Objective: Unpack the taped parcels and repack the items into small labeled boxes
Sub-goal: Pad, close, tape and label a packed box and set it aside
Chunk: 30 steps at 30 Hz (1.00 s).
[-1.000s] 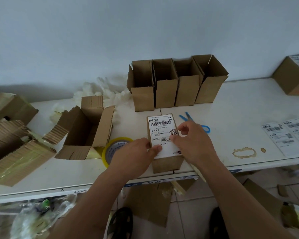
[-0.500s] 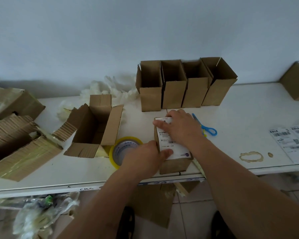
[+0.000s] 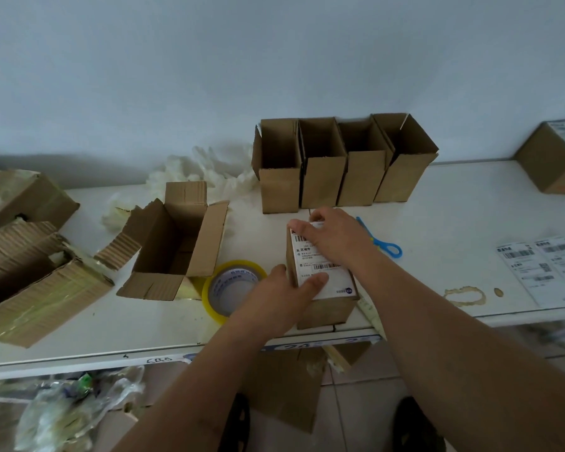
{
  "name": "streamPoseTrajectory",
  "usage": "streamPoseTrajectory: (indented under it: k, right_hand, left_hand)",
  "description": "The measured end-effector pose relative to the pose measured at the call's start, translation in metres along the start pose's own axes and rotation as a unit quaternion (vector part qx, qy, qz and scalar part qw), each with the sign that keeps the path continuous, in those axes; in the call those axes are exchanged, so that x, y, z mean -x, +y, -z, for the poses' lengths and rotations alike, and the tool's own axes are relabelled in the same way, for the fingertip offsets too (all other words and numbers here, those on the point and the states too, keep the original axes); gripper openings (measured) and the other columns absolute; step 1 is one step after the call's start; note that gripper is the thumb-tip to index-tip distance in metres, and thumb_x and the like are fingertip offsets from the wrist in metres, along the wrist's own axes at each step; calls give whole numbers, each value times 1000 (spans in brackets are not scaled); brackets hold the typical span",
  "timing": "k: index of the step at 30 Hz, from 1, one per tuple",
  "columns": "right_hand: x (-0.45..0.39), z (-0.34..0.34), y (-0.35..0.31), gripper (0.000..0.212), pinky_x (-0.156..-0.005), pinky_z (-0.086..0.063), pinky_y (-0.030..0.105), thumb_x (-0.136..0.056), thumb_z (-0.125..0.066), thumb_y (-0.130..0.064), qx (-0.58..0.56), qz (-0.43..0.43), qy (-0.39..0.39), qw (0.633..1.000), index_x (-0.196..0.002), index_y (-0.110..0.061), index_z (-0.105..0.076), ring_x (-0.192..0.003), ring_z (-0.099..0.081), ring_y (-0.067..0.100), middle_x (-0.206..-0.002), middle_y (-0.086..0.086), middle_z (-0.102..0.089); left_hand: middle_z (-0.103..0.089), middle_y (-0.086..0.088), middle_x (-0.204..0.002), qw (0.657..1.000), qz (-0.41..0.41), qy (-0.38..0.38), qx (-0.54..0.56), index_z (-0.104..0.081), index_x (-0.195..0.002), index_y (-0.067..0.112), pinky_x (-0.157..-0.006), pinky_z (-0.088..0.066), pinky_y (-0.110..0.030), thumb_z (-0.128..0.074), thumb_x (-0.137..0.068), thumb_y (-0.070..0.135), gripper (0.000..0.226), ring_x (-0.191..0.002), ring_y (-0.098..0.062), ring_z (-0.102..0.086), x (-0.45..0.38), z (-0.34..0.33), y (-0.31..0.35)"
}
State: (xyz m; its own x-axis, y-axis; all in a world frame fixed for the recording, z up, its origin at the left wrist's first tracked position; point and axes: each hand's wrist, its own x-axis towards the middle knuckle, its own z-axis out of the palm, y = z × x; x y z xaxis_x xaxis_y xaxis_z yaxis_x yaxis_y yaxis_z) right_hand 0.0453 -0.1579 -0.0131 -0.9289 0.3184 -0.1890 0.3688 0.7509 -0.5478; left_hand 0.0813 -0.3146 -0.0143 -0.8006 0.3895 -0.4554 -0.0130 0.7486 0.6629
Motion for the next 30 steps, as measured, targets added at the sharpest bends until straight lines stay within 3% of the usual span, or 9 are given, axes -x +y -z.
streamPoseTrajectory:
  k: [1,3,6,10,14,17,20,25,30]
  right_hand:
    - [2,2,1,76,-83,-48,34,-82,-46,-77,-14,-4,-3,1000,-135,-23,-47,-106,-58,17,-129,2,-54]
    - [6,2,5,78,-78,-47,31,-83,-44,-77,-37,-14,-5,999,-141,-25,-41,-102,-60,16,-131,2,-54]
    - [11,-1,14,64,-62,-46,23,-88,-47,-69,-82,-21,-12,996,-135,-25,-42,-83,-63,8,-107,-3,-63]
    - [10,-7,14,49,-50,-38,17,-91,-53,-59,-135,-16,-9,991,-124,-23,-46,-69,-58,0,-84,-12,-59]
    - [11,-7,11,58,-58,-43,20,-91,-53,-60,-143,-17,-4,990,-132,-21,-45,-77,-59,3,-96,-5,-62]
    - [10,-5,7,73,-89,-48,36,-87,-43,-72,-34,-9,31,999,-142,-23,-40,-110,-57,18,-132,4,-54]
    - [6,-2,-6,82,-109,-34,52,-85,-32,-80,79,21,32,996,-145,-24,-39,-136,-36,27,-148,5,-41]
    - [-3,-14,-13,84,-97,-38,48,-82,-28,-83,150,29,-18,988,-129,-17,-53,-125,-39,30,-134,10,-48]
    - [-4,-17,-13,79,-90,-38,40,-82,-35,-82,133,34,-5,990,-119,-16,-57,-116,-42,28,-121,9,-50]
  left_hand:
    - [-56,9,-111,1000,2,-3,12,-42,-138,17,-65,-43,-22,-47,-90,68,70,-91,-11,-53,-1,-3,0]
    - [-62,11,-116,999,2,-13,29,-46,-135,21,-75,-53,-25,-54,-83,72,73,-96,-11,-60,-4,-9,-2]
    - [-67,9,-116,999,-5,-23,25,-49,-131,27,-85,-58,-38,-55,-65,85,88,-98,-14,-65,-8,-14,-5]
    - [-66,6,-120,999,-7,-22,35,-50,-133,24,-84,-55,-32,-60,-80,70,71,-100,-15,-64,-11,-14,-7]
    - [-65,5,-122,999,-5,-15,40,-50,-135,23,-85,-53,-31,-60,-85,64,65,-102,-16,-62,-11,-15,-8]
    - [-64,8,-115,999,7,-18,51,-48,-134,23,-84,-53,-33,-58,-83,69,70,-98,-15,-62,-8,-15,-6]
    - [-61,7,-112,997,9,-21,71,-45,-134,21,-74,-50,-30,-59,-79,73,76,-95,-15,-61,-6,-17,-4]
    - [-60,6,-110,997,-2,-29,77,-42,-138,20,-56,-39,-18,-59,-85,65,72,-83,-6,-58,-5,-18,-5]
    - [-57,7,-111,996,-5,-41,77,-40,-140,20,-54,-37,-14,-53,-90,62,66,-79,0,-53,-4,-16,-4]
